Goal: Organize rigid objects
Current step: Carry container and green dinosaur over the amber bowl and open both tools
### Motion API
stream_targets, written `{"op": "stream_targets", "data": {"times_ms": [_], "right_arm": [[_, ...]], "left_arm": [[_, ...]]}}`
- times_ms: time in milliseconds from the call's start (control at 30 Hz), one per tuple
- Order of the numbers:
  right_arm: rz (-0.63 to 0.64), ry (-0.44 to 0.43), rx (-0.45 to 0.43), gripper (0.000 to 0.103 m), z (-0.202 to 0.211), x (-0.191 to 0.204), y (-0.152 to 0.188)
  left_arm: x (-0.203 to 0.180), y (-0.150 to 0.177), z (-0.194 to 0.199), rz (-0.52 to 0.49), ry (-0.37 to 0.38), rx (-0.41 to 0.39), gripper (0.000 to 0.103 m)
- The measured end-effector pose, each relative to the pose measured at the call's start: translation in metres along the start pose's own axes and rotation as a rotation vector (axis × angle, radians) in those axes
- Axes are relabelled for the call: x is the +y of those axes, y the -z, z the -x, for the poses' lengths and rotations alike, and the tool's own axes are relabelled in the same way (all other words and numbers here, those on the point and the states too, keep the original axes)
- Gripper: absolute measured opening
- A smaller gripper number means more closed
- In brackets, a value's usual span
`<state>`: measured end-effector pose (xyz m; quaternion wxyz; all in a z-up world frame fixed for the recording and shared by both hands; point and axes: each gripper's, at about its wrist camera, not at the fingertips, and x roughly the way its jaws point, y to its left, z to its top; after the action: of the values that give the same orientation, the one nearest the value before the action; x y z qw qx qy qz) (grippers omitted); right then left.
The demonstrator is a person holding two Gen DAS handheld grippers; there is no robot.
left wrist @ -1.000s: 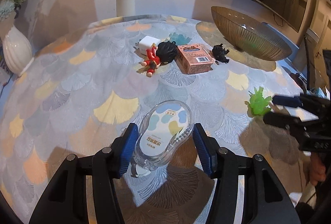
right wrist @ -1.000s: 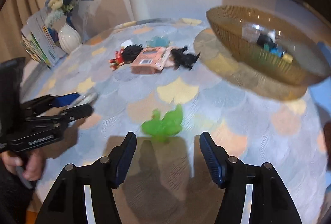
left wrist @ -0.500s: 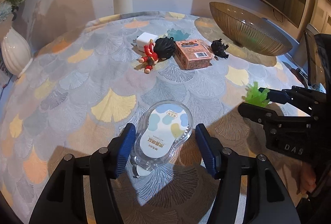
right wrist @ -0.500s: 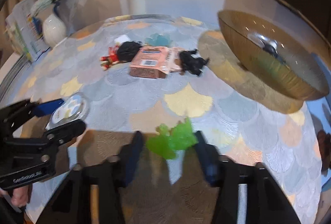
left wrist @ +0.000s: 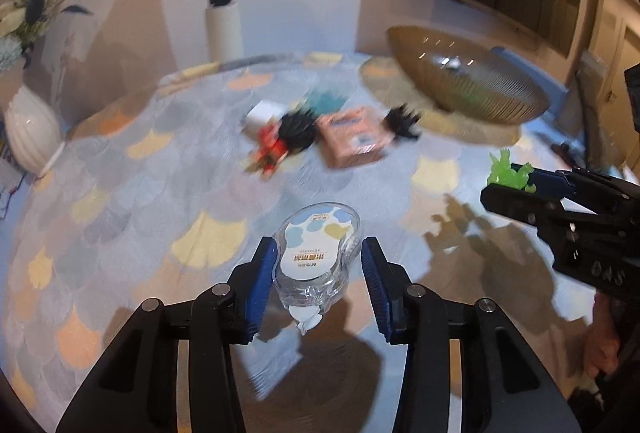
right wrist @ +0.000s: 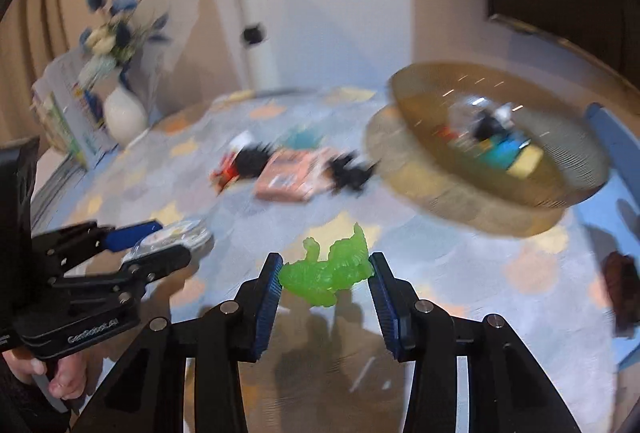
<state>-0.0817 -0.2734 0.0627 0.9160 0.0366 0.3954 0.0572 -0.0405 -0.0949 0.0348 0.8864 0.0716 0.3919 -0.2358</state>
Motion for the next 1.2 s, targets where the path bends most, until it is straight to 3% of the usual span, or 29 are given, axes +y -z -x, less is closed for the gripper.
{"op": "stream_targets", "data": {"times_ms": [133, 333, 533, 733, 967, 1000, 1033, 1100, 1200], "right_arm": [[-0.068, 0.041, -0.104, 0.043, 0.041, -0.042, -0.032], [-0.147, 0.143, -0.188, 0.043, 0.079, -0.099, -0.069], [-0.25, 0.214, -0.11, 0.043, 0.061, -0.145, -0.093], [-0.275, 0.256, 0.014, 0.043, 0.019, -0.16, -0.09], [-0.296, 0.276, 0.081, 0.043, 0.0, -0.177, -0.081], [-0.302, 0.273, 0.085, 0.043, 0.0, -0.18, -0.08], [-0.305, 0.271, 0.088, 0.044, 0.0, -0.181, -0.08], [-0.301, 0.275, 0.074, 0.058, 0.007, -0.181, -0.08], [-0.286, 0.272, 0.001, 0.061, 0.032, -0.173, -0.083]], "left_arm": [[-0.022, -0.032, 0.009, -0.047, 0.021, -0.06, 0.04], [-0.053, -0.098, 0.017, -0.052, 0.129, -0.146, 0.04], [-0.097, -0.148, -0.003, -0.112, 0.178, -0.16, 0.04], [-0.131, -0.154, -0.059, -0.129, 0.215, -0.054, 0.04], [-0.155, -0.149, -0.087, -0.146, 0.245, 0.002, 0.042], [-0.155, -0.149, -0.09, -0.142, 0.244, 0.015, 0.046], [-0.155, -0.15, -0.093, -0.135, 0.239, 0.026, 0.059], [-0.146, -0.151, -0.09, -0.099, 0.229, 0.028, 0.073], [-0.121, -0.152, -0.065, -0.031, 0.249, -0.032, 0.073]]}}
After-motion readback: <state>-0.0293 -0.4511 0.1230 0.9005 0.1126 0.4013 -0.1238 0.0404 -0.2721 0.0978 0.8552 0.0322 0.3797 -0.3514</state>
